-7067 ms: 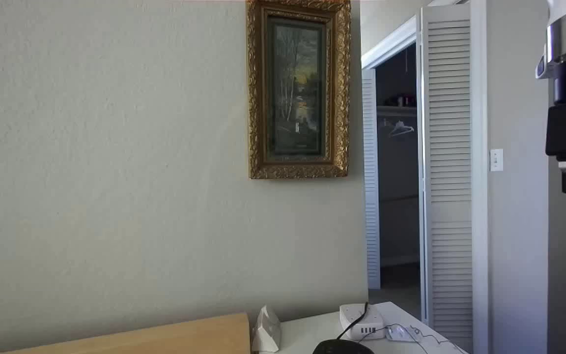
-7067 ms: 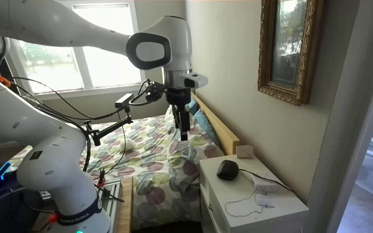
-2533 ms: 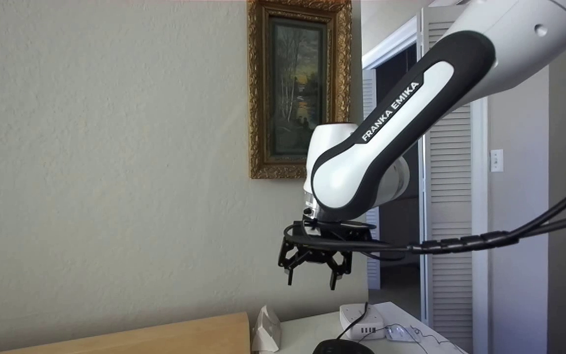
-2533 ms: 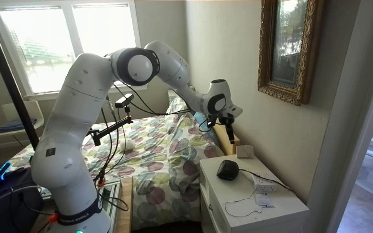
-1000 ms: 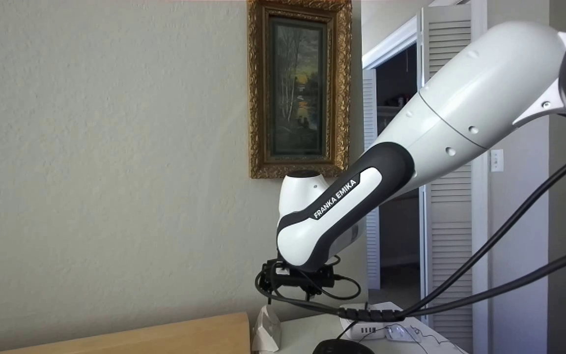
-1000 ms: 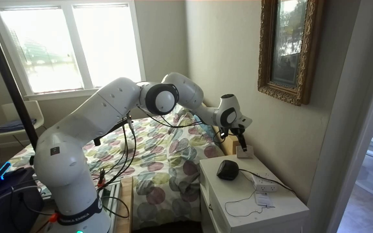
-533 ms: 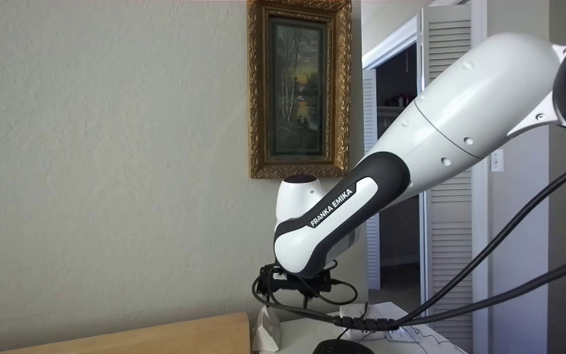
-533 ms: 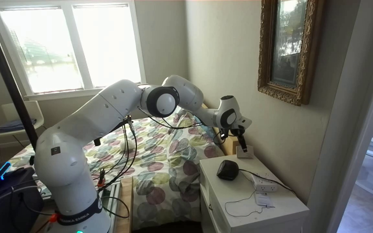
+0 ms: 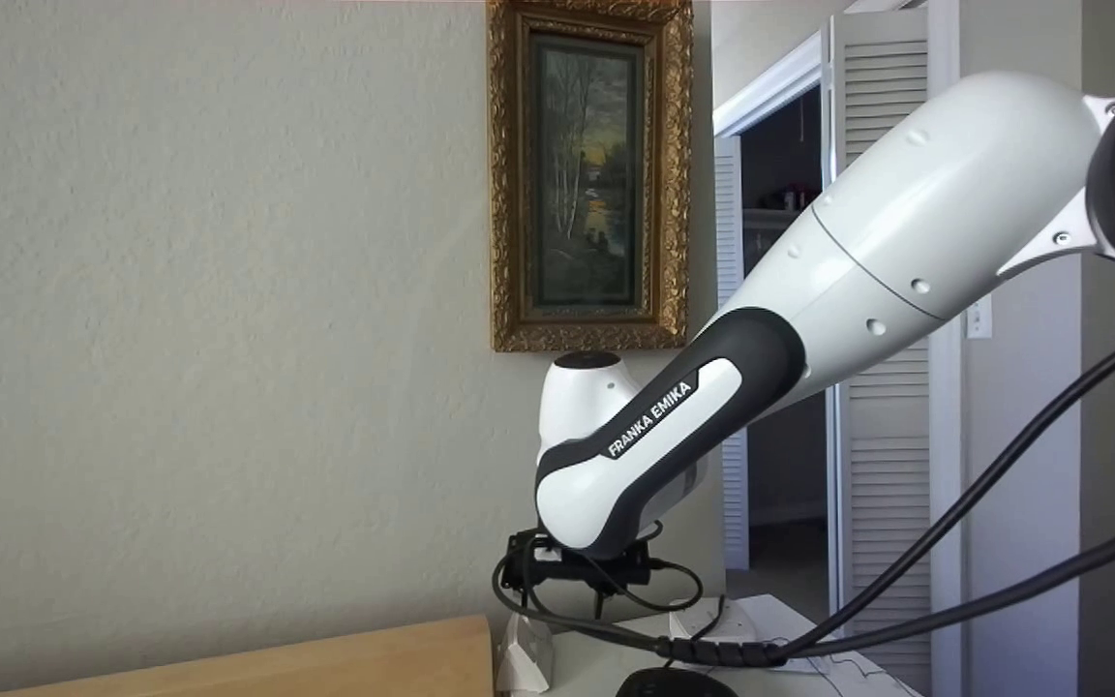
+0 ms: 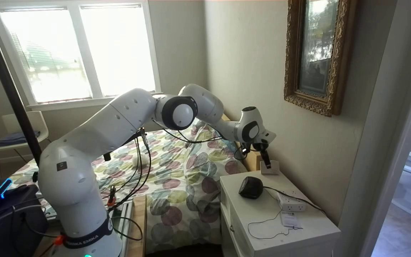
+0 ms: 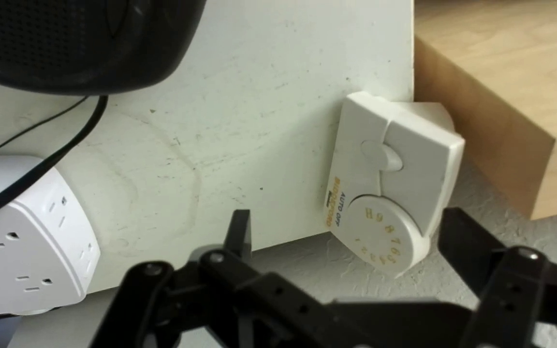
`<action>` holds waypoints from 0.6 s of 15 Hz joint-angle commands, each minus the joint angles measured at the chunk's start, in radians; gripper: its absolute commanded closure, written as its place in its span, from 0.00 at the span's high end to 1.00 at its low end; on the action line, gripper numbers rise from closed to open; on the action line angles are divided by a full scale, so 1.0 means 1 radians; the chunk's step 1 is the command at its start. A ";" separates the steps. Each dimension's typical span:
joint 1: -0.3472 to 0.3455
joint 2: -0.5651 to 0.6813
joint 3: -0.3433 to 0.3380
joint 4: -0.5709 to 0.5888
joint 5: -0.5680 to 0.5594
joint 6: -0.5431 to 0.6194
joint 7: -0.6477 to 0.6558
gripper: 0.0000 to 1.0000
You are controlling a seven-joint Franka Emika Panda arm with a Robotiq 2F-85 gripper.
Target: Move the alarm clock on the left to the right.
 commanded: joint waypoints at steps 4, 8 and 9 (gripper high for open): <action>0.014 0.039 -0.013 0.045 0.024 0.021 0.009 1.00; 0.013 0.076 -0.009 0.083 0.026 0.021 0.004 1.00; 0.015 0.086 -0.011 0.095 0.026 0.024 0.005 1.00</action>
